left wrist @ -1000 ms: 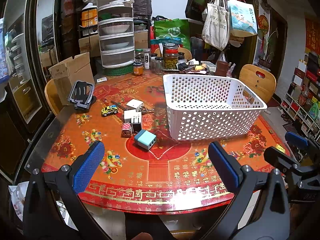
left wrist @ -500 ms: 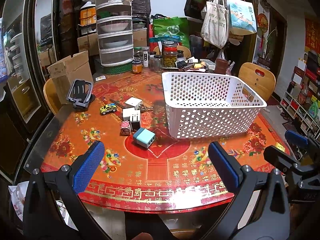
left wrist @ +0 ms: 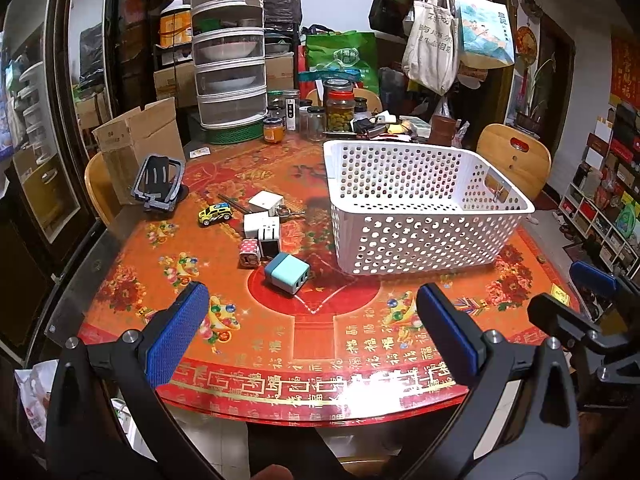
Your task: Organize rigid objects
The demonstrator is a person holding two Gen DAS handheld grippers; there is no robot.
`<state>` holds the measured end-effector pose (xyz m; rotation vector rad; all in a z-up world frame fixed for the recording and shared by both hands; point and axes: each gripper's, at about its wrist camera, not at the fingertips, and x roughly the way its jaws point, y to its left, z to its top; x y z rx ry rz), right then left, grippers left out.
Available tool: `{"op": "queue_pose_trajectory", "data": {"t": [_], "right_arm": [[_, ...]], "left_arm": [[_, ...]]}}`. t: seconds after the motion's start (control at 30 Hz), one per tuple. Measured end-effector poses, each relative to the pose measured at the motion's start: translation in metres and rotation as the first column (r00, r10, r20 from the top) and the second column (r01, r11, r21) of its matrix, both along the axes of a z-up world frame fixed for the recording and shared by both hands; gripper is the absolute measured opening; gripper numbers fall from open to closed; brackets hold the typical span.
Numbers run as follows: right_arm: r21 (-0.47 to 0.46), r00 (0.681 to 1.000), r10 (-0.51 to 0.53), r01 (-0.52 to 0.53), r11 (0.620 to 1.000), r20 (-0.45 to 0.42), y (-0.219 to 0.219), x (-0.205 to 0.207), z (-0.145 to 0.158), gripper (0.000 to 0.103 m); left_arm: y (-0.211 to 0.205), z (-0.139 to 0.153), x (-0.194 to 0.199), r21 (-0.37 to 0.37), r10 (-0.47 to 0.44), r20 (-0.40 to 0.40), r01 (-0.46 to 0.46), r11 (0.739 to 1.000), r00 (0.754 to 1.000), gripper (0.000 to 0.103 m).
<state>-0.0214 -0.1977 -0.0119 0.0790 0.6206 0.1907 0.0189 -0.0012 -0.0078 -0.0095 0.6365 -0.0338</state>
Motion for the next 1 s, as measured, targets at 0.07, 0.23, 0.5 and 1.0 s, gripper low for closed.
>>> {"op": "queue_pose_trajectory", "data": {"t": [0.07, 0.23, 0.5, 1.0], "right_arm": [[0.001, 1.0, 0.001, -0.001, 1.0, 0.0, -0.0001, -0.0001, 0.0001, 0.103], [0.0, 1.0, 0.0, 0.0, 1.0, 0.0, 0.0001, 0.0, 0.0001, 0.103], [-0.003, 1.0, 0.003, -0.003, 1.0, -0.002, 0.0002, -0.0001, -0.0002, 0.103], [-0.005, 1.0, 0.004, -0.004, 1.0, -0.004, 0.0, 0.002, -0.002, 0.103]], "left_arm": [[-0.0012, -0.0003, -0.0003, 0.0, -0.005, -0.001, 0.005, 1.0, 1.0, 0.102], [-0.0021, 0.0002, -0.0002, -0.003, -0.01, -0.003, 0.01, 1.0, 1.0, 0.102], [-0.0012, 0.0003, 0.0001, -0.008, -0.012, -0.006, 0.012, 1.0, 1.0, 0.102], [-0.0002, -0.001, 0.0012, -0.012, -0.016, -0.004, 0.016, 1.0, 1.0, 0.102]]}}
